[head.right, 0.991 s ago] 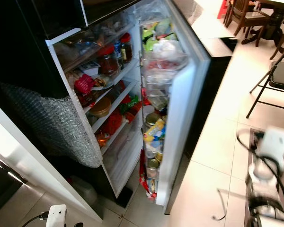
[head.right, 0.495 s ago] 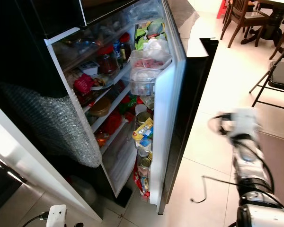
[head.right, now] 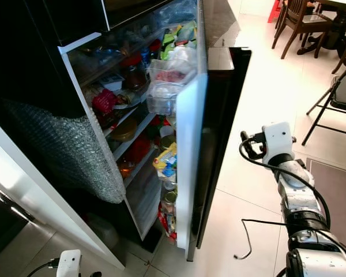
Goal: Restocking fridge
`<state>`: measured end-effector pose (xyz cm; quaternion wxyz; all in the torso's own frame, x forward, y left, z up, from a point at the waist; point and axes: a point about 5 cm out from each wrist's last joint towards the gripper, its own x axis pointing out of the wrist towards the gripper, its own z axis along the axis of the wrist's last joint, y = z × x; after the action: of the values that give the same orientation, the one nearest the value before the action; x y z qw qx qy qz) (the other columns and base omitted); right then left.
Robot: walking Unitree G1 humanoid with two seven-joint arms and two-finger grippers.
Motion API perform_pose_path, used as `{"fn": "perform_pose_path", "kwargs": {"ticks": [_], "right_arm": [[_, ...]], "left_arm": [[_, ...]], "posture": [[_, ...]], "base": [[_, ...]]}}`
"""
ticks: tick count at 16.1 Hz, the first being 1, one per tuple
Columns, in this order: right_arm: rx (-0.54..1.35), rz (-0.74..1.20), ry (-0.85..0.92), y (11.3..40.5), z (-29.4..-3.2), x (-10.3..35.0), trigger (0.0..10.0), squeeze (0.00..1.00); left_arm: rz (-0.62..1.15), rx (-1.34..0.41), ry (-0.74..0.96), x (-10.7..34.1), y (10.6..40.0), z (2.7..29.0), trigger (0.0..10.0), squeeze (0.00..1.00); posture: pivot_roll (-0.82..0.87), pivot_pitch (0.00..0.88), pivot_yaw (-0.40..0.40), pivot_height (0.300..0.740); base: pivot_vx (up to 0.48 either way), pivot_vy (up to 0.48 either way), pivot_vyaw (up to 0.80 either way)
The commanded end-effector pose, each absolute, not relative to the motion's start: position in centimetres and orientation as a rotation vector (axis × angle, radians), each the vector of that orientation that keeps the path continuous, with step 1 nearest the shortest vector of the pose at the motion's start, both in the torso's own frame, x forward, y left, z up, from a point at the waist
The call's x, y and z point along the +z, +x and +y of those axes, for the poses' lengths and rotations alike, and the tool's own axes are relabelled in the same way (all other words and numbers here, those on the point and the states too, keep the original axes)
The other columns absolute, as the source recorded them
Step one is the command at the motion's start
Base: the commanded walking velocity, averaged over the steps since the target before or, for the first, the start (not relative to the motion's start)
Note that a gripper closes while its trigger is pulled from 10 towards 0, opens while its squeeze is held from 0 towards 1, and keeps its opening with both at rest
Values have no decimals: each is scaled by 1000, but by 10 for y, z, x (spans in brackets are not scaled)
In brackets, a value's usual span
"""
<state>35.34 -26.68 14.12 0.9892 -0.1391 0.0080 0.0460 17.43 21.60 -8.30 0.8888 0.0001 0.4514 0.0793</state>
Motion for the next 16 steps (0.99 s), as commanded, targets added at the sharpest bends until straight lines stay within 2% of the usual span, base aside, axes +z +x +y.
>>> {"fn": "perform_pose_path", "kwargs": {"ticks": [1,4,7,14,16], "right_arm": [[99,-11,-272,355,-268,150,10000,0],[156,-49,-203,358,-258,159,10000,0],[283,-43,-229,358,-236,157,10000,0],[396,-70,-203,359,-204,163,10000,0],[433,-71,-186,358,-187,161,10000,0]], "left_arm": [[956,160,11,-84,171,218,10000,0],[958,153,18,-84,170,218,10000,0],[957,151,22,-84,170,219,10000,0],[956,150,24,-84,170,219,10000,0],[957,149,23,-84,171,219,10000,0]], "posture": [[-52,0,6,740],[-53,0,12,740],[-55,0,14,740],[-46,0,14,740],[-45,0,11,740]], "base": [[0,0,0],[0,0,0],[0,0,0],[0,0,0],[0,0,0]]}}
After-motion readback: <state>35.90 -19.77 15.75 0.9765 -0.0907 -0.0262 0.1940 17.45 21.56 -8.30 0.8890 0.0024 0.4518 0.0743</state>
